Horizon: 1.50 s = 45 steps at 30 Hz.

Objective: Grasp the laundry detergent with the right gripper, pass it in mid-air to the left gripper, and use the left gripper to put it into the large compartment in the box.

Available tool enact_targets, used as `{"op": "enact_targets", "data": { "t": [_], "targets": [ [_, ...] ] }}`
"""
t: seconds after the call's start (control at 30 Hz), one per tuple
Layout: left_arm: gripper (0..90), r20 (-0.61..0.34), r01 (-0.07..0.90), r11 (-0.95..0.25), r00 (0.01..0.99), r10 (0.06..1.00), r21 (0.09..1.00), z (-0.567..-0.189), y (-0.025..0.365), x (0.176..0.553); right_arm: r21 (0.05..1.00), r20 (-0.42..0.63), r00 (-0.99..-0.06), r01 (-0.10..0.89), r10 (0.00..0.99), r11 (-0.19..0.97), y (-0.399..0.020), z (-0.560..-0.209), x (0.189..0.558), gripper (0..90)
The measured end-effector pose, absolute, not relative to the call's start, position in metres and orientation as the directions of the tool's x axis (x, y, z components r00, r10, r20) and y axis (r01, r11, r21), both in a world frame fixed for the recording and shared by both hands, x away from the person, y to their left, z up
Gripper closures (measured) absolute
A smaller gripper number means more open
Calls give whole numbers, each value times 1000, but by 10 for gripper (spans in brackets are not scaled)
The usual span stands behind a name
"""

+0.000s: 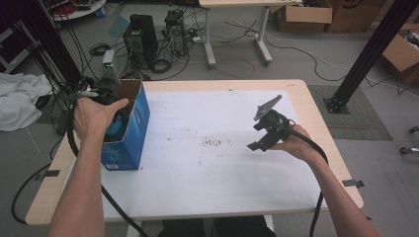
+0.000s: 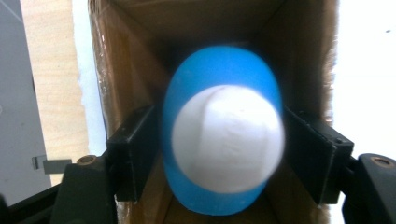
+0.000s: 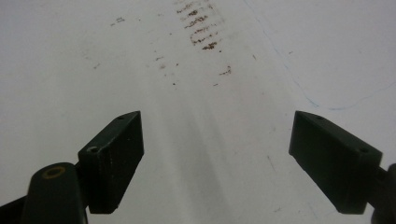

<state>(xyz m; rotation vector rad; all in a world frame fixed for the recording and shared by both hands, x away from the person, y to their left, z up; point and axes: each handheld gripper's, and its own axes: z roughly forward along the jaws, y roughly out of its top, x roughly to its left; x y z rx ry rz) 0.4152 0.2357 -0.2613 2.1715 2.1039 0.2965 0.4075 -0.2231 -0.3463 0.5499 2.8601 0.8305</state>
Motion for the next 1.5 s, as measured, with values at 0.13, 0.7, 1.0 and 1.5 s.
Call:
{"op": "enact_targets", "data": {
  "t": [0.13, 0.7, 1.0, 1.5],
  "targets": [
    [259, 77, 975, -34, 18, 997, 219, -257, 233, 416, 537, -11, -929, 307, 371, 785, -223, -346, 407, 177],
    [184, 101, 967, -72, 49, 994, 243, -228, 224, 418, 531, -10, -927, 312, 374, 788, -225, -346, 409, 177],
    [179, 128, 949, -139, 106, 986, 284, -184, 206, 419, 525, -8, -925, 319, 379, 789, -225, -344, 408, 177],
    [174, 139, 889, -379, 354, 925, 257, -174, 156, 428, 519, -16, -921, 325, 389, 791, -231, -337, 409, 178]
  ]
}}
